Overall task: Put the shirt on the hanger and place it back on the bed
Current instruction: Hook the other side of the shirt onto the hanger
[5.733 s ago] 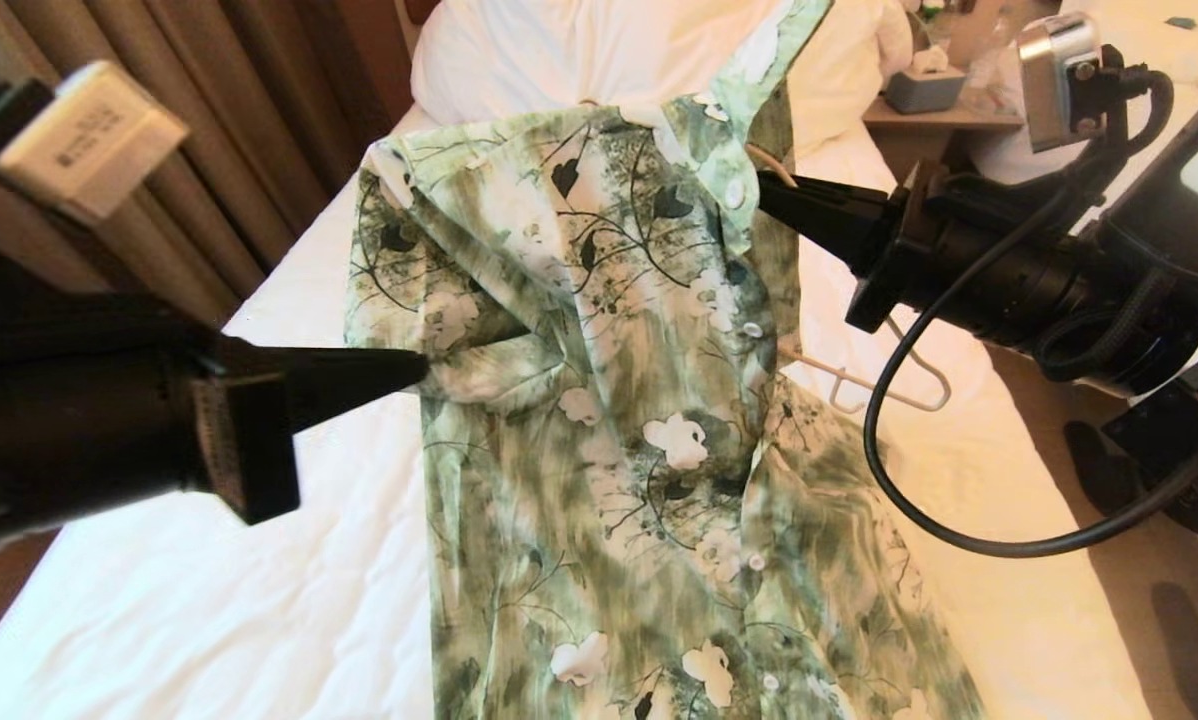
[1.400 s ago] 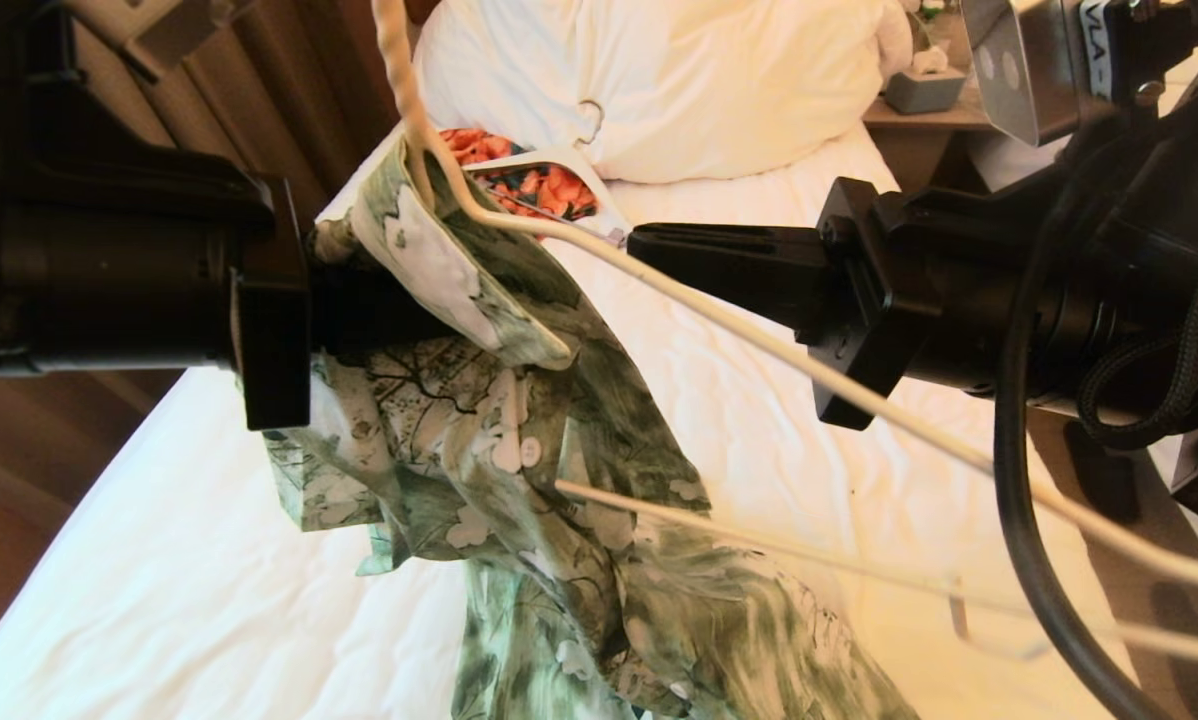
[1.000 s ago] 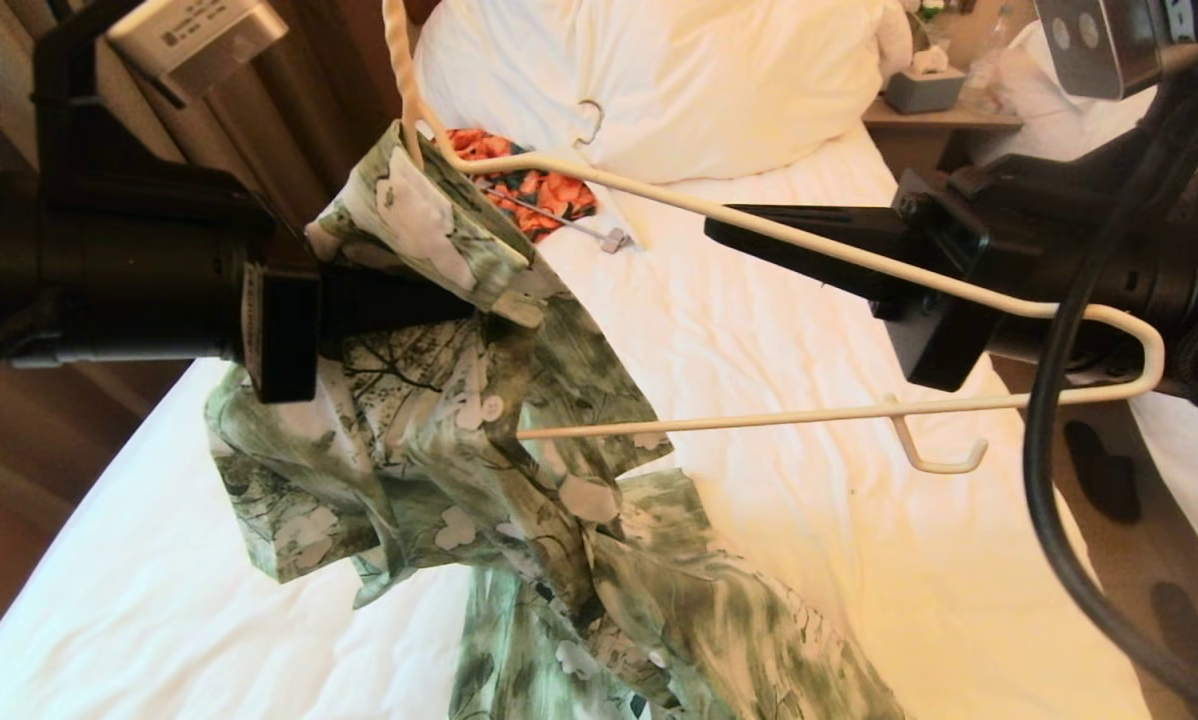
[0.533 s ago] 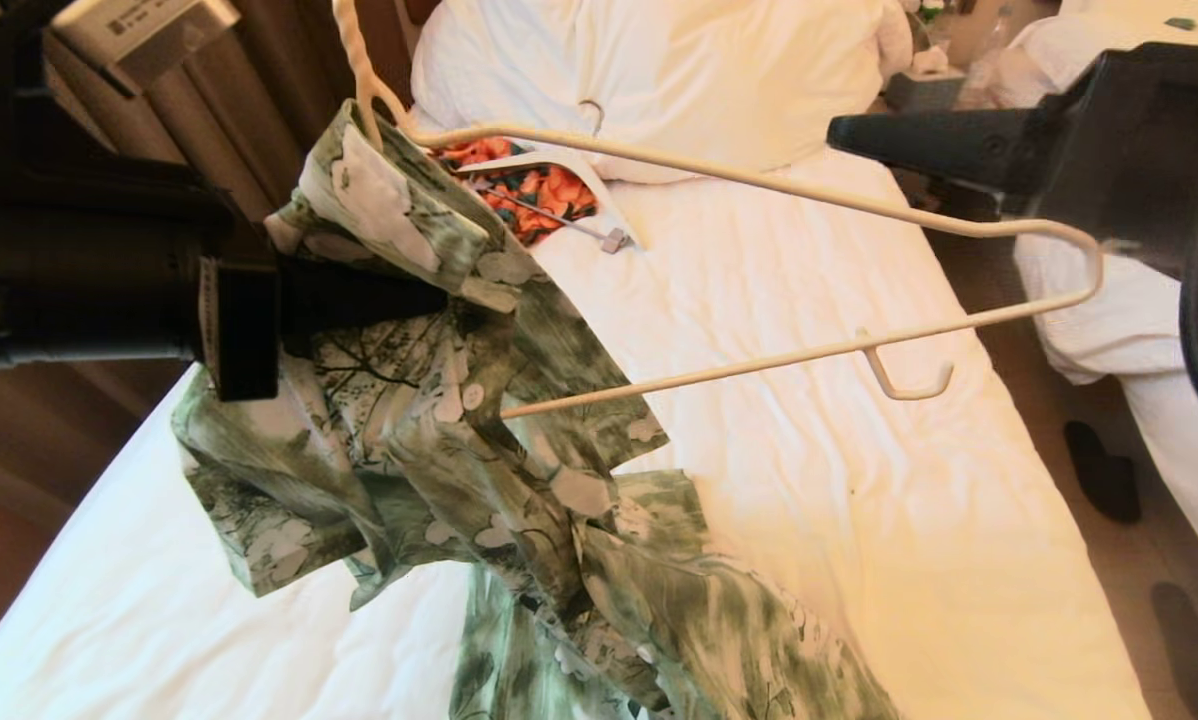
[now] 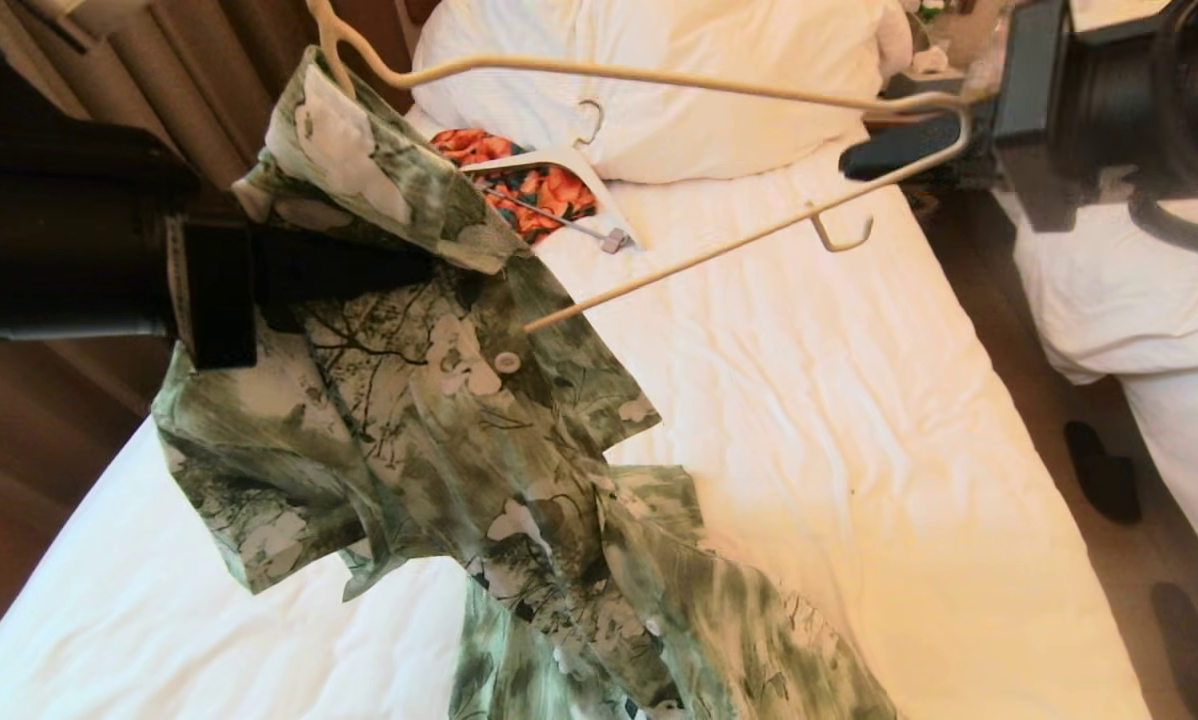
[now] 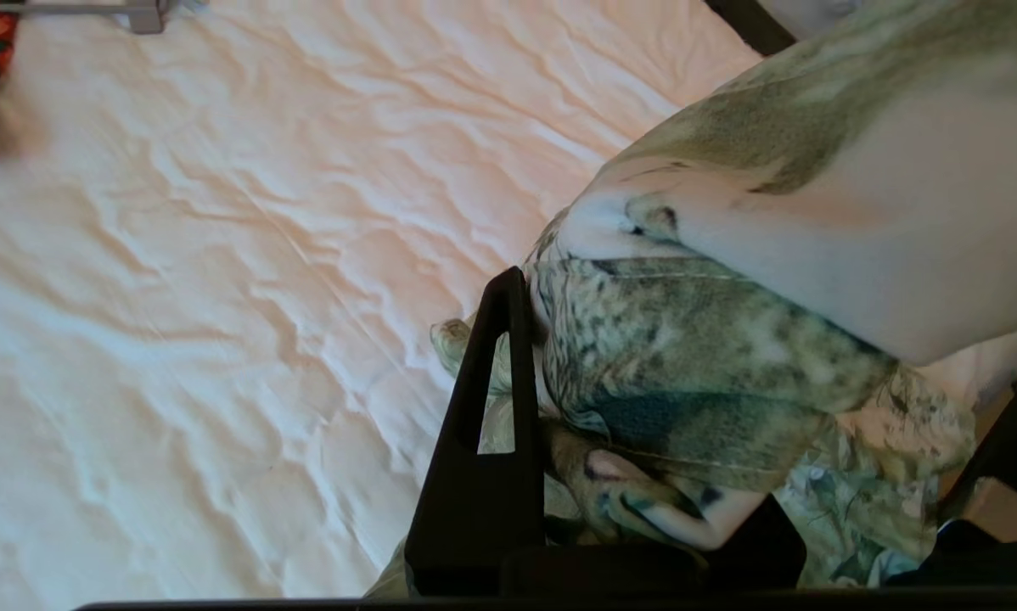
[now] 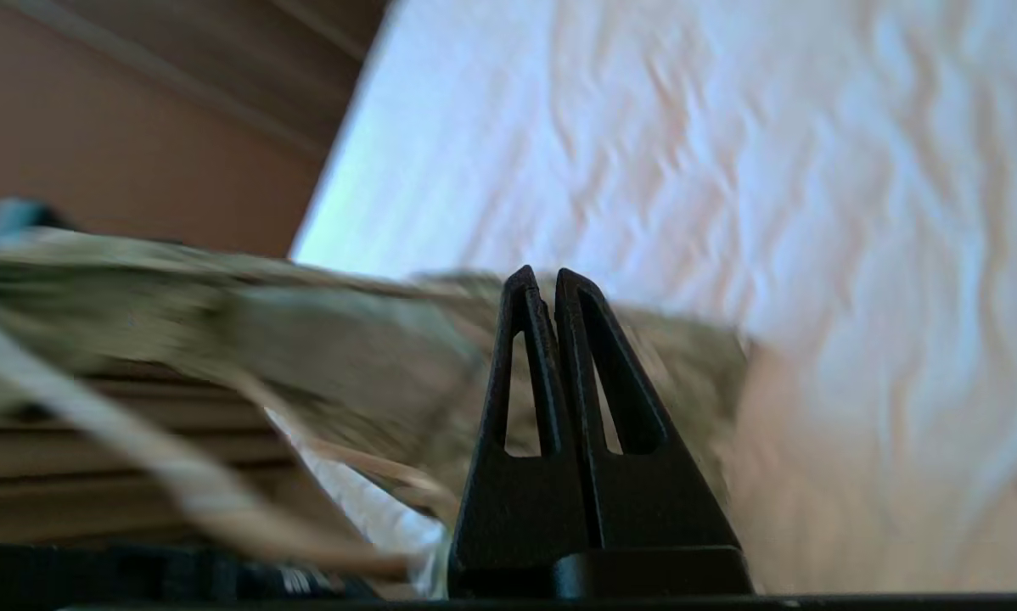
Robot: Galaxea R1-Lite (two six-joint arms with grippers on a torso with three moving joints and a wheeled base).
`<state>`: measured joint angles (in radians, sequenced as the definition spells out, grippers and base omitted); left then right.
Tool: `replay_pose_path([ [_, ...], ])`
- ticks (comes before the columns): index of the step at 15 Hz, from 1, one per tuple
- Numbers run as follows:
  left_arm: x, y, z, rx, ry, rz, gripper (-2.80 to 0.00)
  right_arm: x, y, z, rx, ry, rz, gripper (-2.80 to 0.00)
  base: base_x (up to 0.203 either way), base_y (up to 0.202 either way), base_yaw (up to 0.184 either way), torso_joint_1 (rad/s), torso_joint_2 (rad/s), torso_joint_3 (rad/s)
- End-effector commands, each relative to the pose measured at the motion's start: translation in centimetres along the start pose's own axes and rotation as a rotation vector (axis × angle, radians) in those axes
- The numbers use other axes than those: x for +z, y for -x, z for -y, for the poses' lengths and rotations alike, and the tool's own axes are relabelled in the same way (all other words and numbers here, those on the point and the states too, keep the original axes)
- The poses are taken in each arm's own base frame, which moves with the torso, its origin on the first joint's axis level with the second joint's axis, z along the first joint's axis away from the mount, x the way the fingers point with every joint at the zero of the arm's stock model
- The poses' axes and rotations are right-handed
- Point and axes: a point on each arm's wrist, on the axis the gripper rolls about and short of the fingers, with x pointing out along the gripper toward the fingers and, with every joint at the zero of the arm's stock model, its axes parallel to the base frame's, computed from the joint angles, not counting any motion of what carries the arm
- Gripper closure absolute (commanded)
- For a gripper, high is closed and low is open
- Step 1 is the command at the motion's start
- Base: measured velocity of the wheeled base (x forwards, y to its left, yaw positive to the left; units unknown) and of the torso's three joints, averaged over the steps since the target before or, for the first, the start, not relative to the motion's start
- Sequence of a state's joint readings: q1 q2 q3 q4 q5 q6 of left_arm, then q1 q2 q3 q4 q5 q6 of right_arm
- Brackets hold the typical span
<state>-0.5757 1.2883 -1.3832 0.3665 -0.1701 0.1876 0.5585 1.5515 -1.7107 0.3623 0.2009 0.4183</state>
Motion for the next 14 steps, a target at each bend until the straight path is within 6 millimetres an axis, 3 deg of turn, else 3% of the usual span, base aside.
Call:
replay_pose_path([
  [1,0.5,0.3,0.1,-0.001,0.001,0.021,0.00,-0.9,-2.3,1.0,-0.064,-0.025,-0.088,0.00,0.000,0.000,0.000,0.000,0.00,0.000],
  [4,1.0,0.5,0.6,0.034,0.016,0.031,0.00,-1.5,-4.1,1.8,-0.140,-0.041,-0.121,0.00,0.000,0.000,0.000,0.000,0.00,0.000],
  [9,1.0,-0.4,0.5,0.059,0.043,0.014,0.00,-1.8,-3.0,1.7,-0.165,-0.072,-0.169,0.00,0.000,0.000,0.000,0.000,0.00,0.000],
  [12,1.7,-0.3,0.4,0.078,0.042,0.037,0.00,-2.7,-4.0,2.4,-0.216,-0.091,-0.266,0.00,0.000,0.000,0.000,0.000,0.00,0.000],
  [14,2.4,-0.6,0.1,0.103,0.048,0.049,0.00,-2.3,-4.5,2.2,-0.237,-0.122,-0.305,0.00,0.000,0.000,0.000,0.000,0.00,0.000],
])
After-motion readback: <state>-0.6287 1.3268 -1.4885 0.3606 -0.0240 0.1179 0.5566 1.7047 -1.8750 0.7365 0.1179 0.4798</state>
